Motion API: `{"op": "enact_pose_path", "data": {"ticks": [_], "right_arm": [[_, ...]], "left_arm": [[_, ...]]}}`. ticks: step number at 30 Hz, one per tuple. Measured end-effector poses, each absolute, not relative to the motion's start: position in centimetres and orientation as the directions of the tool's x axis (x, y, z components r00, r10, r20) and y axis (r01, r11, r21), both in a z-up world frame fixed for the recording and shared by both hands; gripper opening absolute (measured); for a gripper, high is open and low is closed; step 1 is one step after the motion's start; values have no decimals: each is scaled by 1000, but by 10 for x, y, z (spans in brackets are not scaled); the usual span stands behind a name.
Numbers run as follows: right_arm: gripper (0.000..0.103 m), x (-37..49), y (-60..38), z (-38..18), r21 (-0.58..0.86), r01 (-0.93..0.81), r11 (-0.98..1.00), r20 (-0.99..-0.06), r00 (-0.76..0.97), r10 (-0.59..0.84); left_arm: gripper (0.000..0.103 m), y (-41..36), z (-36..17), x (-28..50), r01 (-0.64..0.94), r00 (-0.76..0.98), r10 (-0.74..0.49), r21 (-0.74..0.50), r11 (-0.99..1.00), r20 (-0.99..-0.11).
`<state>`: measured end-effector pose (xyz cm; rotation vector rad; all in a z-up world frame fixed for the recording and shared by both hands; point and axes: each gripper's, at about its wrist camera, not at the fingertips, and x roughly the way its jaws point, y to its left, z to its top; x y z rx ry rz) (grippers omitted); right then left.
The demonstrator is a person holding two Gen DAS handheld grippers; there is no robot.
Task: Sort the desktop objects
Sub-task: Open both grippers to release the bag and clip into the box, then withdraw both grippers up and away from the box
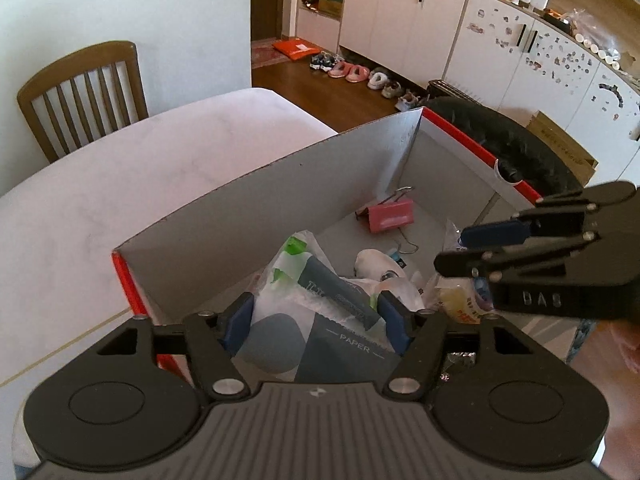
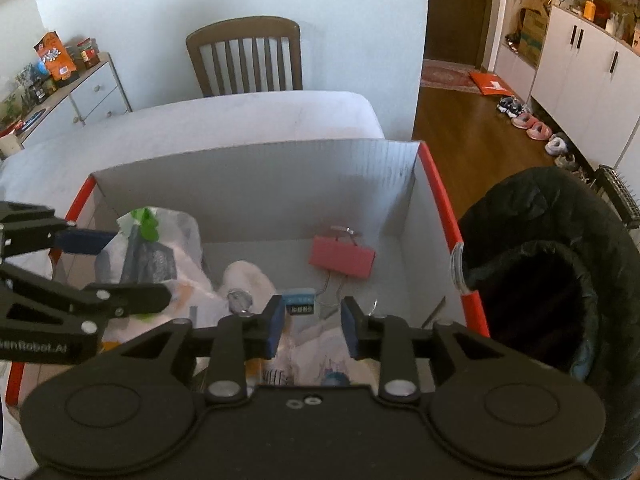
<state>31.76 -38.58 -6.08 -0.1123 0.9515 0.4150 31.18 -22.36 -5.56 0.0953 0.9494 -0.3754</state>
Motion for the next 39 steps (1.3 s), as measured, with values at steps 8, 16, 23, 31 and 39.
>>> {"op": "enact_pose_path", "data": {"ticks": [8, 16, 23, 31, 39], "right_arm": [[48, 306, -390, -61, 86, -416, 905, -815, 494, 305], [50, 296, -395, -56, 89, -430, 898, -815, 487, 314], [58, 283, -403, -47, 92, -440, 893, -802, 499, 329], [65, 267, -409, -29, 112, -458, 882, -759, 534, 374], [73, 250, -402, -12, 111, -495, 862, -723, 555, 412]], "left_arm": [[79, -227, -58, 314, 351, 489, -283, -111, 930, -825], [80, -233, -52, 304, 389, 490, -324, -130, 912, -809], [80, -232, -38, 289, 388, 516, -342, -142, 911, -785], [80, -219, -19, 269, 344, 558, -325, -143, 928, -764], [80, -202, -4, 248, 291, 607, -289, -132, 948, -740]]}}
